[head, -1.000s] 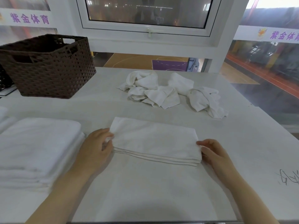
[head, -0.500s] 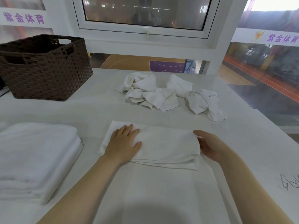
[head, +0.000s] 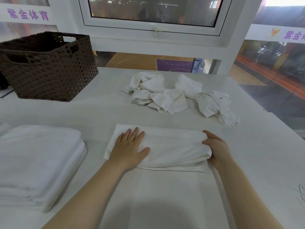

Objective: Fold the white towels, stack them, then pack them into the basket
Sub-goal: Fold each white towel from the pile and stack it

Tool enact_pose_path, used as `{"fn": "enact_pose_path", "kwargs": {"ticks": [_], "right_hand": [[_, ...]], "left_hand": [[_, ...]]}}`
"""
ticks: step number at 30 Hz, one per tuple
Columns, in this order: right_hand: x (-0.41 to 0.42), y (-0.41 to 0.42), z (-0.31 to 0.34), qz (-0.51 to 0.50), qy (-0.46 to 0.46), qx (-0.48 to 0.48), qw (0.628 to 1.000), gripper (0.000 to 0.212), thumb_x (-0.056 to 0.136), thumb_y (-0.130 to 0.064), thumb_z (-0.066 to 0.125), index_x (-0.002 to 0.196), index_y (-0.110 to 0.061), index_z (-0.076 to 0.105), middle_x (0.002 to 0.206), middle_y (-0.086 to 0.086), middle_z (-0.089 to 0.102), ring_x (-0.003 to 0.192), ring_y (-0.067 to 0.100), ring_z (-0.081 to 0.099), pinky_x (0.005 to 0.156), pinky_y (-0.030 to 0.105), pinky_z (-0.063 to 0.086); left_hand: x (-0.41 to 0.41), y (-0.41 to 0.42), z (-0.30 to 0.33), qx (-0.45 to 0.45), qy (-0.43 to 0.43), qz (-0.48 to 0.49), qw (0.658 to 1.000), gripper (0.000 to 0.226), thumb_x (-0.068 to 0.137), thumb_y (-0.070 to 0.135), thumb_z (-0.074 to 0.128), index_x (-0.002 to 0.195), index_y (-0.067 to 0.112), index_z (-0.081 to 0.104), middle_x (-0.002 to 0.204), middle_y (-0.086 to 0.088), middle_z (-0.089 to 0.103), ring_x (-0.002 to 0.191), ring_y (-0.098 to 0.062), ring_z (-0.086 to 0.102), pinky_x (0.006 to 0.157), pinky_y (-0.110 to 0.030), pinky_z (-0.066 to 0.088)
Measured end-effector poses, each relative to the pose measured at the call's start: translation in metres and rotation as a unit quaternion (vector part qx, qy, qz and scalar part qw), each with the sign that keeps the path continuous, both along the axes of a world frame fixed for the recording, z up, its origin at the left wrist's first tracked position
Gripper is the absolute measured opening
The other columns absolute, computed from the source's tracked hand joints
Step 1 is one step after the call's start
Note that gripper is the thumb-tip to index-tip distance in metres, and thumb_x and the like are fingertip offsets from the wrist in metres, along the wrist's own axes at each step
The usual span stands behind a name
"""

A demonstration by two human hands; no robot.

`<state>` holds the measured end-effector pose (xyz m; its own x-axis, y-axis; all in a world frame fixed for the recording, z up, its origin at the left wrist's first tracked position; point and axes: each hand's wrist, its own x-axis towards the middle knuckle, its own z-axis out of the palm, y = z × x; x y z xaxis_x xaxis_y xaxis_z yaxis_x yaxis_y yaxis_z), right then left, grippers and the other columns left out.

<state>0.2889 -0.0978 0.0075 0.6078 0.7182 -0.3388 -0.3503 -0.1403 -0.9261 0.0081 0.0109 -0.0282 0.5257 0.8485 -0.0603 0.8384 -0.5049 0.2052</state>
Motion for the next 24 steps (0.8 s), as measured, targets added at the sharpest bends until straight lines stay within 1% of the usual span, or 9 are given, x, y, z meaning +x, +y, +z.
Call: {"fn": "enact_pose_path", "kwargs": {"ticks": [1, 3, 7, 9, 11, 13, 16, 19, 24], "right_hand": [[0.001, 0.003, -0.003, -0.004, -0.026, -0.024, 0.999, 0.053, 0.085, 0.016, 0.047, 0.133, -0.003, 0.055, 0.124, 0.015, 0.061, 0.102, 0.029, 0.061, 0.085, 0.038, 0.053], [0.002, 0.008, -0.006, 0.0, -0.164, -0.111, 0.98, 0.063, 0.085, 0.01, 0.052, 0.145, -0.007, 0.043, 0.138, 0.014, 0.052, 0.115, 0.03, 0.055, 0.097, 0.038, 0.046], [-0.003, 0.009, 0.004, 0.0, -0.439, -0.249, 0.864, 0.077, 0.083, -0.009, 0.063, 0.151, -0.016, 0.027, 0.152, 0.014, 0.032, 0.135, 0.037, 0.036, 0.111, 0.048, 0.034], [-0.015, 0.012, 0.011, 0.008, -0.572, -0.245, 0.783, 0.072, 0.084, -0.01, 0.061, 0.149, -0.011, 0.03, 0.153, 0.015, 0.032, 0.137, 0.038, 0.031, 0.111, 0.047, 0.028], [-0.04, 0.023, 0.015, 0.082, -0.645, -0.166, 0.741, 0.058, 0.092, -0.015, 0.05, 0.148, -0.01, 0.036, 0.153, 0.013, 0.037, 0.139, 0.034, 0.032, 0.113, 0.042, 0.024], [-0.069, 0.036, 0.008, 0.223, -0.658, -0.107, 0.712, 0.056, 0.096, -0.027, 0.032, 0.149, -0.011, 0.037, 0.157, 0.01, 0.034, 0.144, 0.028, 0.029, 0.118, 0.036, 0.017], [-0.092, 0.046, -0.02, 0.336, -0.67, -0.122, 0.651, 0.055, 0.103, -0.039, 0.029, 0.155, -0.022, 0.025, 0.163, -0.001, 0.019, 0.15, 0.018, 0.016, 0.122, 0.034, 0.006], [-0.088, 0.045, -0.034, 0.331, -0.667, -0.154, 0.65, 0.059, 0.103, -0.051, 0.026, 0.157, -0.028, 0.017, 0.165, -0.007, 0.009, 0.152, 0.014, 0.006, 0.123, 0.032, 0.001], [-0.056, 0.035, -0.031, 0.301, -0.655, -0.233, 0.653, 0.071, 0.1, -0.061, 0.019, 0.158, -0.023, 0.008, 0.166, -0.005, 0.0, 0.152, 0.014, 0.0, 0.123, 0.034, -0.001]], "left_hand": [[0.001, 0.0, 0.0, -0.002, 0.002, 0.001, 1.0, 0.071, 0.097, 0.064, 0.025, 0.157, 0.034, 0.002, 0.164, 0.009, -0.013, 0.151, -0.016, -0.012, 0.122, -0.037, -0.006], [0.001, 0.0, 0.0, -0.007, 0.01, 0.001, 1.0, 0.074, 0.096, 0.065, 0.024, 0.157, 0.033, 0.0, 0.164, 0.007, -0.014, 0.151, -0.017, -0.013, 0.122, -0.039, -0.006], [0.008, 0.003, 0.011, -0.041, 0.098, -0.009, 0.994, 0.078, 0.097, 0.065, 0.021, 0.157, 0.024, -0.008, 0.163, -0.002, -0.019, 0.151, -0.026, -0.014, 0.123, -0.042, -0.002], [0.019, 0.004, 0.025, -0.055, 0.151, -0.007, 0.987, 0.08, 0.097, 0.061, 0.023, 0.157, 0.017, -0.007, 0.164, -0.009, -0.016, 0.151, -0.033, -0.008, 0.122, -0.043, 0.004], [0.033, 0.002, 0.037, -0.032, 0.154, -0.005, 0.987, 0.079, 0.096, 0.054, 0.032, 0.155, 0.007, 0.011, 0.163, -0.016, 0.003, 0.149, -0.034, 0.006, 0.121, -0.042, 0.012], [0.044, -0.001, 0.036, 0.005, 0.088, -0.025, 0.996, 0.066, 0.095, 0.042, 0.04, 0.148, 0.005, 0.029, 0.157, -0.018, 0.022, 0.146, -0.031, 0.017, 0.119, -0.039, 0.016], [0.045, -0.006, 0.017, 0.027, -0.006, -0.062, 0.998, 0.058, 0.102, 0.031, 0.034, 0.156, 0.016, 0.018, 0.164, -0.009, 0.01, 0.151, -0.022, 0.009, 0.121, -0.033, 0.007], [0.032, 0.003, 0.006, 0.027, -0.009, -0.056, 0.998, 0.058, 0.104, 0.042, 0.024, 0.158, 0.024, 0.01, 0.166, 0.0, 0.001, 0.152, -0.016, 0.001, 0.122, -0.033, 0.001], [-0.003, 0.025, 0.005, -0.006, 0.009, -0.003, 1.0, 0.071, 0.1, 0.059, 0.024, 0.158, 0.025, 0.004, 0.165, 0.005, -0.006, 0.152, -0.013, -0.005, 0.122, -0.034, -0.001]]}}
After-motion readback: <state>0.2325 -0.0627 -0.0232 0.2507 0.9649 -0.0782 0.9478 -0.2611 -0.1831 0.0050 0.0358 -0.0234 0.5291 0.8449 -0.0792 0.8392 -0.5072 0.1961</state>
